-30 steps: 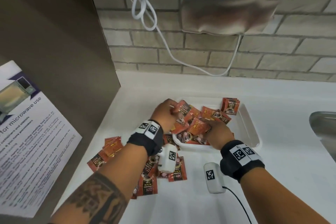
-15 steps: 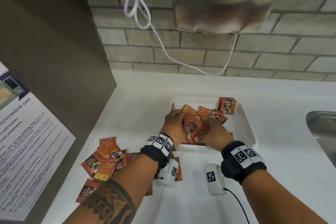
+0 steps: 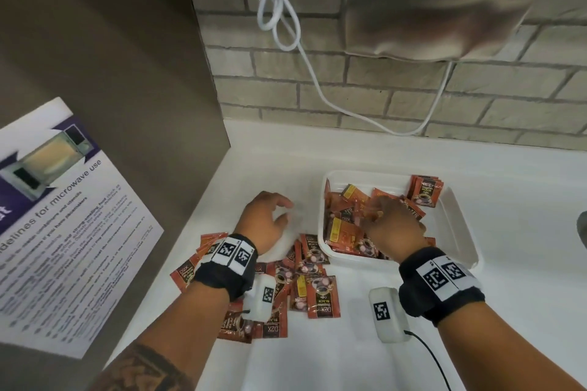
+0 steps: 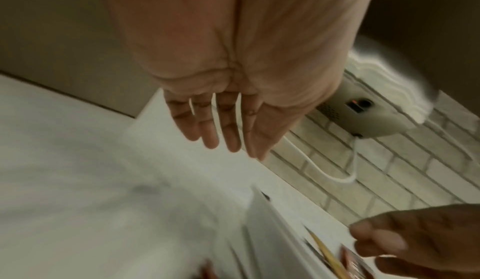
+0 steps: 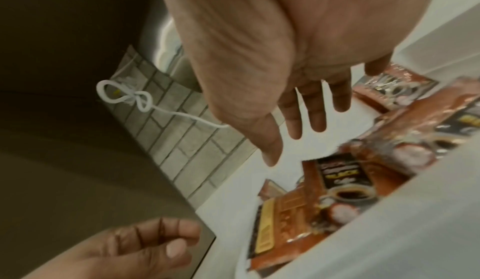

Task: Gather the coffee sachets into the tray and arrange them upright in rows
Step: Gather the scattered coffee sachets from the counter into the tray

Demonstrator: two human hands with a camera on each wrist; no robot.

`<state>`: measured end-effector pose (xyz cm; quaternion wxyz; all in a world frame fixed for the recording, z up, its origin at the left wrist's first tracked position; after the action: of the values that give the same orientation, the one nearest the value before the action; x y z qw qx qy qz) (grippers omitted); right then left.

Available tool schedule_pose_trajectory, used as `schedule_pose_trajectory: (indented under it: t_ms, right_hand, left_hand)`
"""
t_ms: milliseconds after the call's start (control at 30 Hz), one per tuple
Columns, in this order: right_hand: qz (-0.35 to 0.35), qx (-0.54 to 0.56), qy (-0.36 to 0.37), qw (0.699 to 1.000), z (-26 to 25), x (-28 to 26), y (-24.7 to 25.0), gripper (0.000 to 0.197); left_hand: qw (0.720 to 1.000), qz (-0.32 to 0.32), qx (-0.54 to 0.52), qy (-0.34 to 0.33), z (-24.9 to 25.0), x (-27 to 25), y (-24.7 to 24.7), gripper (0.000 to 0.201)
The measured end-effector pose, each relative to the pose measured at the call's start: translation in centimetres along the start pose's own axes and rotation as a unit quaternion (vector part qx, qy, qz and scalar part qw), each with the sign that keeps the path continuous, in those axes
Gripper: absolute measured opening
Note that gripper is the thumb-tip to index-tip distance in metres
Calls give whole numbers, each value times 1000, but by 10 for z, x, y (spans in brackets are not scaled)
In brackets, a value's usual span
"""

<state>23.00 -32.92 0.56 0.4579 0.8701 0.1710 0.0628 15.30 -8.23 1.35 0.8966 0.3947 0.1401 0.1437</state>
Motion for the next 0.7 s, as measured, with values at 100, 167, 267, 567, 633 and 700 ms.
schedule_pose_trajectory:
  t_ms: [100, 167, 267, 567, 633, 700]
  right_hand:
    - [8, 34, 124, 992, -55, -3, -5, 22]
    - [-41, 55, 186, 980, -86, -8, -26, 19]
    - [-144, 10, 236, 961, -117, -12, -67, 29]
    - [-350, -390, 225, 821, -130, -6, -142, 69]
    - [-344, -391, 232, 821, -133, -4, -145, 61]
    - [-334, -387, 250, 822, -138, -2, -144, 48]
  left_hand:
    - [993, -10, 72, 88, -60, -2, 30, 29]
    - [980, -27, 135, 141, -92, -12, 46, 43]
    - [948, -73, 229, 209, -133, -26, 50, 73]
    - [944, -110, 222, 220, -157, -31, 33, 109]
    - [951, -106, 191, 218, -159, -28, 32, 106]
    - [957, -105, 154, 221, -162, -26, 32, 103]
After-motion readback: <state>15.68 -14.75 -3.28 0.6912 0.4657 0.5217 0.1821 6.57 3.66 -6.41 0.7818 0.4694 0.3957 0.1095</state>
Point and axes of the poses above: each hand's wrist, its own x-axis towards the middle knuckle, its own y-axis out of the back of the hand, z = x × y, the point moved 10 cm from there along x, towards the middle knuckle, and after that the axes turned 12 degrees about y, right-handed, at the moved point
